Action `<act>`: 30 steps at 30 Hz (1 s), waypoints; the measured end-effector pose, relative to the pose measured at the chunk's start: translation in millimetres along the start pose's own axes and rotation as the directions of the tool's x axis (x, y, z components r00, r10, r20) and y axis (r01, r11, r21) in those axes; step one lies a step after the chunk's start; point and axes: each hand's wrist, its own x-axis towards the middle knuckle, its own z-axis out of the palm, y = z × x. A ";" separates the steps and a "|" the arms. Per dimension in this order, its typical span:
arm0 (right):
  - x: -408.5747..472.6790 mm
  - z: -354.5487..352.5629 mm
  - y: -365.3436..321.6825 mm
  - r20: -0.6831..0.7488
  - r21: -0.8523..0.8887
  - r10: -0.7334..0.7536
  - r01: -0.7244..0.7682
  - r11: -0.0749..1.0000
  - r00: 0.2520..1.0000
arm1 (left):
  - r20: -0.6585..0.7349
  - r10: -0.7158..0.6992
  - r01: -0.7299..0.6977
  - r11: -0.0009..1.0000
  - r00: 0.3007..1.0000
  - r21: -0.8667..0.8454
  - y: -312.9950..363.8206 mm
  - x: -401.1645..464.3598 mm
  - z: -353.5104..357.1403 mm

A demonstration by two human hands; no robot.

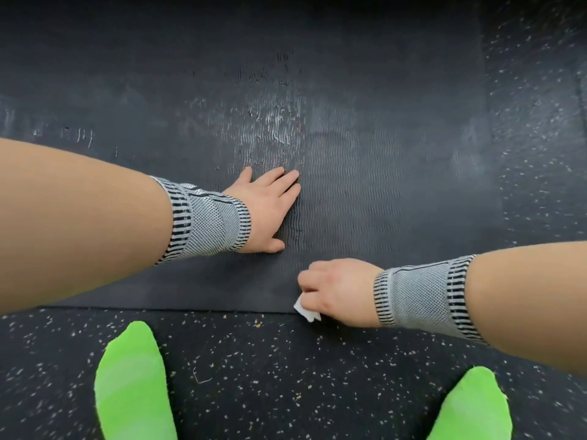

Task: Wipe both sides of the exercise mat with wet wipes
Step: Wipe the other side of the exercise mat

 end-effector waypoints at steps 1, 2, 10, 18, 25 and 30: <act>-1.7 -4.6 0.4 0.088 -0.023 -0.020 0.022 0.999 0.996 | 0.007 0.003 -0.003 1.000 1.000 0.009 1.4 -2.4 1.5; -1.6 -8.7 8.0 0.114 -0.065 0.000 0.007 0.998 0.993 | 0.013 0.005 -0.005 1.000 1.000 0.016 2.2 -4.8 2.7; -7.0 -13.1 6.7 0.189 -0.152 0.061 -0.032 0.988 0.980 | 0.064 0.018 -0.019 1.000 0.998 0.020 1.2 -12.4 -4.0; -15.3 -49.1 74.2 0.035 -0.289 0.241 -0.221 0.932 0.970 | 0.100 -0.002 -0.003 0.999 0.995 0.045 -10.0 -11.5 -5.9; -14.9 -43.8 93.8 -0.166 -0.157 0.465 -0.489 0.858 0.870 | 0.111 -0.017 0.012 0.999 0.994 0.050 -19.5 -15.5 -1.6; -19.2 -14.7 33.9 0.027 -0.146 0.024 -0.020 0.989 0.999 | 0.115 -0.042 0.036 0.998 0.993 0.055 -32.6 -21.5 5.7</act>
